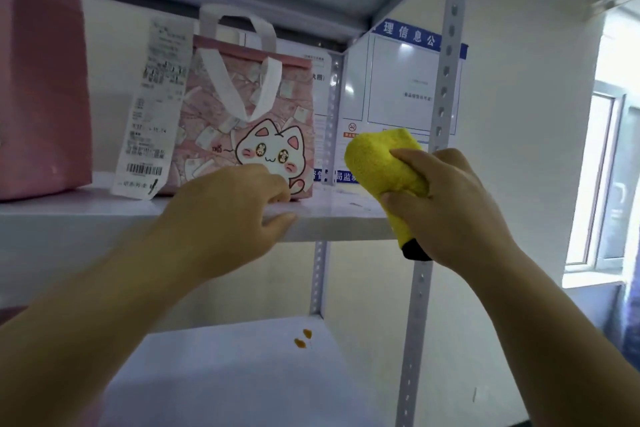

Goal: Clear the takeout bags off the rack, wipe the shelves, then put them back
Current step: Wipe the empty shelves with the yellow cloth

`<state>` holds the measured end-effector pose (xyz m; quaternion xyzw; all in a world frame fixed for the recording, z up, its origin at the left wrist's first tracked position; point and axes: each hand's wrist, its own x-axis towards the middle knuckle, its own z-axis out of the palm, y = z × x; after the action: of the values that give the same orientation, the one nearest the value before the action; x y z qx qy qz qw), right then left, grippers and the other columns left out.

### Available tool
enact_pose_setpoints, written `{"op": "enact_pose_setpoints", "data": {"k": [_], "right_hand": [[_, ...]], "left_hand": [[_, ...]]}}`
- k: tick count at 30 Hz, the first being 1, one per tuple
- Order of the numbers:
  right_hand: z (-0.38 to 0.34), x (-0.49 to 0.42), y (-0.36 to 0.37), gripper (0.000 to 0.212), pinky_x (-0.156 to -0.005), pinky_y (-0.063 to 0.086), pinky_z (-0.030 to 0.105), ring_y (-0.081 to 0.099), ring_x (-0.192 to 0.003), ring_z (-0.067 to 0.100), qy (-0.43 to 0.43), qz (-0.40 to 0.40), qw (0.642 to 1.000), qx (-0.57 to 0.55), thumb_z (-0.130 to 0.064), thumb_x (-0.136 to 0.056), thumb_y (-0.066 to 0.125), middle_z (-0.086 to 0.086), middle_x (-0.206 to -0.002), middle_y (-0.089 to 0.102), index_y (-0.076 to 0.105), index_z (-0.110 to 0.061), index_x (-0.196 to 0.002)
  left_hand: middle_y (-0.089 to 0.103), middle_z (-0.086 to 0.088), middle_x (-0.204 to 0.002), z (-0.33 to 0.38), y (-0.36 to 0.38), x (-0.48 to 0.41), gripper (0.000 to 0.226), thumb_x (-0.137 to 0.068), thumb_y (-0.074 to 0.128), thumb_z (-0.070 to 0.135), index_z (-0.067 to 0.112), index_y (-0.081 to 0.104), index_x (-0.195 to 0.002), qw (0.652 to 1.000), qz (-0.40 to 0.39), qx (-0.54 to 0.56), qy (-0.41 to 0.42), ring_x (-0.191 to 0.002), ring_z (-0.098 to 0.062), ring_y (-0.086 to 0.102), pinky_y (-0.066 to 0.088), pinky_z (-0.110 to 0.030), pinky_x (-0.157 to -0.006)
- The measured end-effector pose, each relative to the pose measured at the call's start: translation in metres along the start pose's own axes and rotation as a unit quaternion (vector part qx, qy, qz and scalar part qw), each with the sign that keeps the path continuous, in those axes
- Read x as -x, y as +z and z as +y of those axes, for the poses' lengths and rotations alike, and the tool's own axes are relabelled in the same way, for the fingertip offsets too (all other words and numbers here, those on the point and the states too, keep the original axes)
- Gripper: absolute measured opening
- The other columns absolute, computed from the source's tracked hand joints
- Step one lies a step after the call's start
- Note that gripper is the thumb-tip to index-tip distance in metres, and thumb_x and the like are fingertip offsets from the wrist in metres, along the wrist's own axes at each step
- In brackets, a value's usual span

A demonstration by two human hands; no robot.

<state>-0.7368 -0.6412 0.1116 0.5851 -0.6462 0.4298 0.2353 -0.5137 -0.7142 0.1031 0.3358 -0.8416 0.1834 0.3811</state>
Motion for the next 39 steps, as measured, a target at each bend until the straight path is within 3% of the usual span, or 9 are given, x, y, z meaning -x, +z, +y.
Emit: {"op": "enact_pose_setpoints", "data": {"k": [4, 8, 14, 18, 23, 26, 29, 34, 39], "right_hand": [[0.003, -0.023, 0.0, 0.036, -0.068, 0.038, 0.033, 0.05, -0.081, 0.026, 0.004, -0.041, 0.995, 0.087, -0.033, -0.085, 0.054, -0.001, -0.12, 0.041, 0.051, -0.037, -0.12], [0.002, -0.034, 0.001, 0.034, -0.064, 0.038, 0.032, 0.044, -0.076, 0.025, 0.01, -0.052, 0.986, 0.161, -0.027, -0.083, 0.053, -0.001, -0.117, 0.043, 0.054, -0.035, -0.116], [-0.01, -0.033, 0.008, 0.031, -0.08, 0.048, 0.04, 0.054, -0.094, 0.03, 0.016, -0.181, 0.965, 0.191, -0.038, -0.087, 0.044, -0.001, -0.11, 0.049, 0.049, -0.043, -0.118], [-0.02, -0.043, 0.013, 0.03, -0.082, 0.046, 0.038, 0.054, -0.091, 0.031, 0.043, -0.207, 0.952, 0.222, -0.043, -0.088, 0.038, 0.001, -0.106, 0.053, 0.052, -0.037, -0.114], [-0.027, -0.065, 0.032, 0.034, -0.064, 0.029, 0.032, 0.047, -0.081, 0.025, 0.045, -0.255, 0.917, 0.303, -0.037, -0.092, 0.028, 0.001, -0.095, 0.052, 0.055, -0.023, -0.107], [-0.024, -0.081, 0.05, 0.026, -0.058, 0.027, 0.03, 0.045, -0.066, 0.019, 0.048, -0.265, 0.91, 0.316, -0.031, -0.09, 0.03, -0.001, -0.075, 0.048, 0.049, -0.018, -0.079], [-0.021, -0.093, 0.066, 0.026, -0.068, 0.032, 0.034, 0.044, -0.064, 0.02, 0.056, -0.289, 0.908, 0.298, -0.034, -0.091, 0.031, 0.001, -0.072, 0.045, 0.045, -0.017, -0.077], [-0.02, -0.091, 0.06, 0.028, -0.076, 0.037, 0.038, 0.05, -0.084, 0.027, 0.04, -0.327, 0.909, 0.256, -0.038, -0.091, 0.032, 0.001, -0.079, 0.048, 0.046, -0.014, -0.087], [-0.026, -0.083, 0.032, 0.023, -0.073, 0.044, 0.036, 0.047, -0.067, 0.017, -0.003, -0.332, 0.895, 0.298, -0.032, -0.089, 0.039, -0.002, -0.074, 0.049, 0.041, -0.021, -0.068]], "left_hand": [[0.053, 0.016, -0.087, -0.006, -0.001, -0.012, 0.037, -0.076, 0.052, 0.053, 0.029, 0.064, -0.102, 1.0, -0.009, -0.003, -0.01, -0.08, -0.01, 0.051, 0.041, -0.029, -0.065], [0.062, 0.011, -0.102, -0.008, -0.004, -0.015, 0.049, -0.07, 0.056, 0.057, 0.027, 0.064, -0.108, 1.0, -0.012, -0.008, -0.011, -0.095, -0.015, 0.058, 0.051, -0.038, -0.076], [0.058, 0.01, -0.115, -0.013, -0.005, -0.011, 0.067, -0.064, 0.061, 0.064, 0.029, 0.057, -0.12, 0.997, -0.055, -0.046, -0.015, -0.107, -0.015, 0.053, 0.048, -0.04, -0.088], [0.05, 0.014, -0.128, -0.028, -0.006, -0.003, 0.077, -0.062, 0.057, 0.071, 0.033, 0.047, -0.129, 0.995, -0.079, -0.06, -0.032, -0.117, -0.011, 0.046, 0.043, -0.033, -0.095], [0.049, 0.015, -0.126, -0.031, 0.001, -0.006, 0.073, -0.068, 0.056, 0.07, 0.035, 0.043, -0.13, 0.994, -0.082, -0.068, -0.032, -0.116, -0.01, 0.044, 0.04, -0.033, -0.098], [0.05, 0.014, -0.126, -0.03, 0.003, -0.012, 0.073, -0.068, 0.056, 0.07, 0.034, 0.043, -0.13, 0.994, -0.076, -0.071, -0.029, -0.116, -0.012, 0.044, 0.039, -0.036, -0.099], [0.051, 0.013, -0.126, -0.029, 0.004, -0.017, 0.073, -0.068, 0.055, 0.07, 0.034, 0.042, -0.13, 0.993, -0.084, -0.077, -0.03, -0.116, -0.013, 0.045, 0.038, -0.039, -0.1], [0.05, 0.014, -0.126, -0.019, 0.009, -0.022, 0.067, -0.072, 0.055, 0.065, 0.035, 0.041, -0.131, 0.994, -0.076, -0.081, -0.005, -0.117, -0.013, 0.043, 0.034, -0.037, -0.099], [0.055, 0.015, -0.119, -0.007, 0.023, -0.031, 0.041, -0.084, 0.051, 0.049, 0.037, 0.049, -0.124, 0.99, -0.077, -0.098, 0.061, -0.113, -0.012, 0.044, 0.031, -0.039, -0.095]]}}
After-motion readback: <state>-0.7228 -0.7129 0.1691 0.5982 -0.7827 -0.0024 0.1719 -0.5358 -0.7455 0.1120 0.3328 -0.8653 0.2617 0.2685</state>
